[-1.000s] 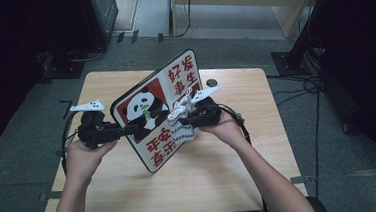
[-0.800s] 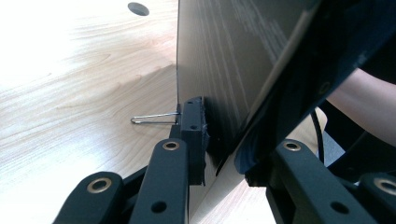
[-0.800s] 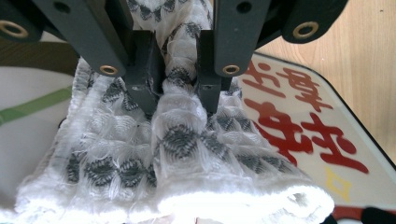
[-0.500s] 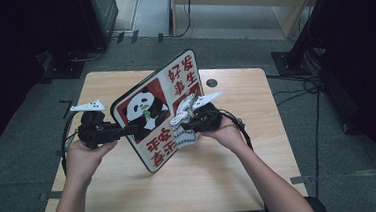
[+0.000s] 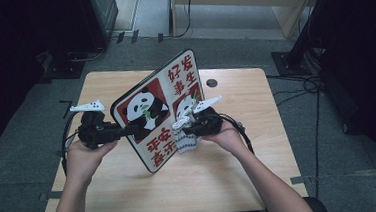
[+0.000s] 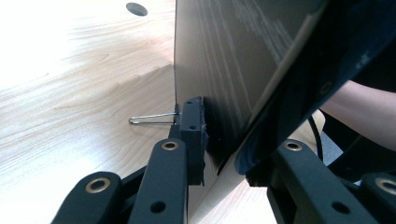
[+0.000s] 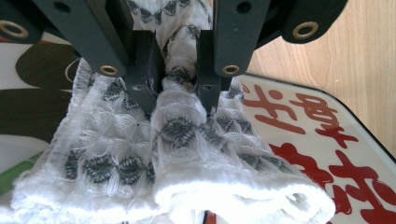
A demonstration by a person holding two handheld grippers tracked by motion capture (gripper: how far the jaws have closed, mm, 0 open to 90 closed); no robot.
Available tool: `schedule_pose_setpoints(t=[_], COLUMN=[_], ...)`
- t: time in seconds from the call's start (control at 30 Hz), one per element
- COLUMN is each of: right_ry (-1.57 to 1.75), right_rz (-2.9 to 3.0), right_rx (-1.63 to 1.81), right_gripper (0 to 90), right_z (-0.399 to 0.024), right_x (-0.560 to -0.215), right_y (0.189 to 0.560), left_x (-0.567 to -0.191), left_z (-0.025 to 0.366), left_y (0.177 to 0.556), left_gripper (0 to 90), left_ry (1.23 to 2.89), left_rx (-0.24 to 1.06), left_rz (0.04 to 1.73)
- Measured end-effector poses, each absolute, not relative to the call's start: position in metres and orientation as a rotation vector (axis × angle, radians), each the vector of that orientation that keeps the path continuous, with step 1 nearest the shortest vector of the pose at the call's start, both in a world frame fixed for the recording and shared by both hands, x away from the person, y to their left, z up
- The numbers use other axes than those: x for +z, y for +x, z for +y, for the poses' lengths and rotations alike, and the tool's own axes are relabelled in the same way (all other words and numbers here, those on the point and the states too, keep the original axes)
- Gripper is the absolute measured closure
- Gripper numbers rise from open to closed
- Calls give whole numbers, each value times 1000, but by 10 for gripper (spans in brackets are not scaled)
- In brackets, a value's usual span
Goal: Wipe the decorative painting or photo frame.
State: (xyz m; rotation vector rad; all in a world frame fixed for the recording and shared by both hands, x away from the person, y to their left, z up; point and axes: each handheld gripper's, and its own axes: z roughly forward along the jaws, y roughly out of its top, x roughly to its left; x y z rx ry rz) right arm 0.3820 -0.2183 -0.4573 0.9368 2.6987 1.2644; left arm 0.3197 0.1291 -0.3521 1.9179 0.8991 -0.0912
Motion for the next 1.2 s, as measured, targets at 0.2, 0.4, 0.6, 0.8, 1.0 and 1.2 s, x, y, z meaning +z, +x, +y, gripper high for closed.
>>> schedule_pose_setpoints(t=[0.2,0.4,0.6,0.8,1.0,1.2], right_ry=[958,951,931,916,901,874], right_rz=[2710,2720,2692,2668,2638,2595], right_rx=[1258,1276,1350,1396,1429,1465], right_gripper=[756,763,781,798,804,805], right_z=[-219,-220,-222,-222,-222,-221], right_x=[-456,-447,-426,-406,-384,-356], right_y=[383,381,378,375,373,375], left_x=[-352,-353,-353,-352,-352,-352], left_z=[129,129,129,129,129,130], left_y=[319,320,320,320,320,321], left_gripper=[742,739,739,740,739,740], left_ry=[1915,1914,1914,1916,1917,1918], left_rx=[-93,-98,-94,-92,-97,-100], left_rz=[901,902,904,904,903,905])
